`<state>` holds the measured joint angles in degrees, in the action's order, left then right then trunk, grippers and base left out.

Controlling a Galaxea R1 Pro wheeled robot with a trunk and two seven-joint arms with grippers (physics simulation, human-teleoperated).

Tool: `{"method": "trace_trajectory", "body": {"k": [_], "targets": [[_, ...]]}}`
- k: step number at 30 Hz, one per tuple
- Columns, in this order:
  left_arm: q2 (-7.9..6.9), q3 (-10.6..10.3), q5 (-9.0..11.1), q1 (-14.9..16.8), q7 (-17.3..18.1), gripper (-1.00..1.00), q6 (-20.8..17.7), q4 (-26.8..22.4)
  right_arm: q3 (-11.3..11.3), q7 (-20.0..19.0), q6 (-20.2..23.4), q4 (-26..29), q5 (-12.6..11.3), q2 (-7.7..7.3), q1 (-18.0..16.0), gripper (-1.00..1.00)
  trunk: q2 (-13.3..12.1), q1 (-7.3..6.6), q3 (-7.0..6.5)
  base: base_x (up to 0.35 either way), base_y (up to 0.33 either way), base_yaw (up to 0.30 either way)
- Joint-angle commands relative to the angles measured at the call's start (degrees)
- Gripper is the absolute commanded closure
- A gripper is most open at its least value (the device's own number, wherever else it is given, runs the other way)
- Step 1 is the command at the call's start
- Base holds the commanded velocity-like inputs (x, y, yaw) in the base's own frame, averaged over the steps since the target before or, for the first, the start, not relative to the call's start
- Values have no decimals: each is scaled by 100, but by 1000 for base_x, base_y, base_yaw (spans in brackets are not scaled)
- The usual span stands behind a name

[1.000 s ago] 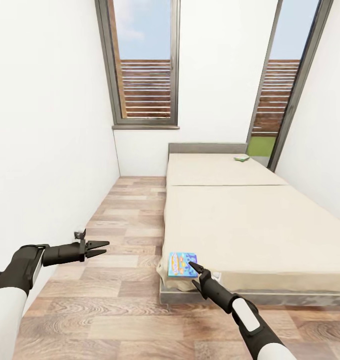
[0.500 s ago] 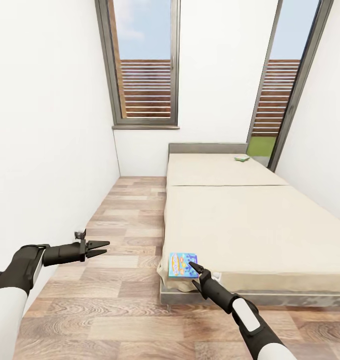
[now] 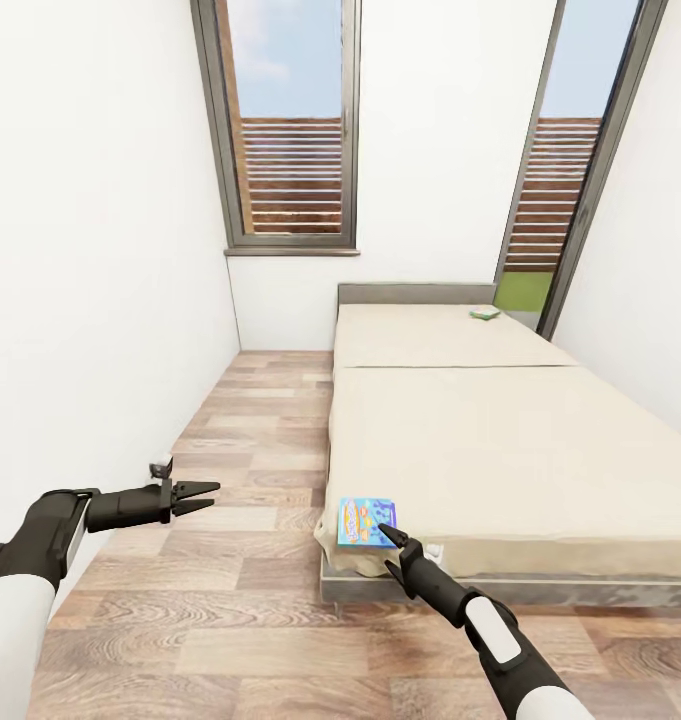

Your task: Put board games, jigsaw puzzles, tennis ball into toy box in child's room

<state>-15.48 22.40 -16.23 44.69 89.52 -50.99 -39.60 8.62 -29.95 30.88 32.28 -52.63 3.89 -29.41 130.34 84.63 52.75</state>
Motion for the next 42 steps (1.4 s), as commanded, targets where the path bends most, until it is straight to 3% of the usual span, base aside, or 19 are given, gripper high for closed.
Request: {"method": "trace_trajectory", "body": {"k": [1, 16, 24, 42], "targets": [[5, 19, -61, 5, 48, -100, -60, -4, 36, -2, 47, -1, -19, 6, -3, -100, 2, -1, 5, 0, 0, 0], [8, 19, -63, 5, 48, -100, -60, -4, 35, -4, 41, -2, -19, -1, -3, -100, 2, -1, 5, 0, 0, 0], [9, 19, -64, 5, 48, -100, -60, -4, 35, -3, -8, -2, -19, 6, -3, -100, 323, 175, 149, 0, 0, 0], [1, 19, -64, 5, 48, -100, -55, -4, 42, 6, -46, -2, -17, 41, -3, -100, 323, 175, 149, 52, 22, 0]]}}
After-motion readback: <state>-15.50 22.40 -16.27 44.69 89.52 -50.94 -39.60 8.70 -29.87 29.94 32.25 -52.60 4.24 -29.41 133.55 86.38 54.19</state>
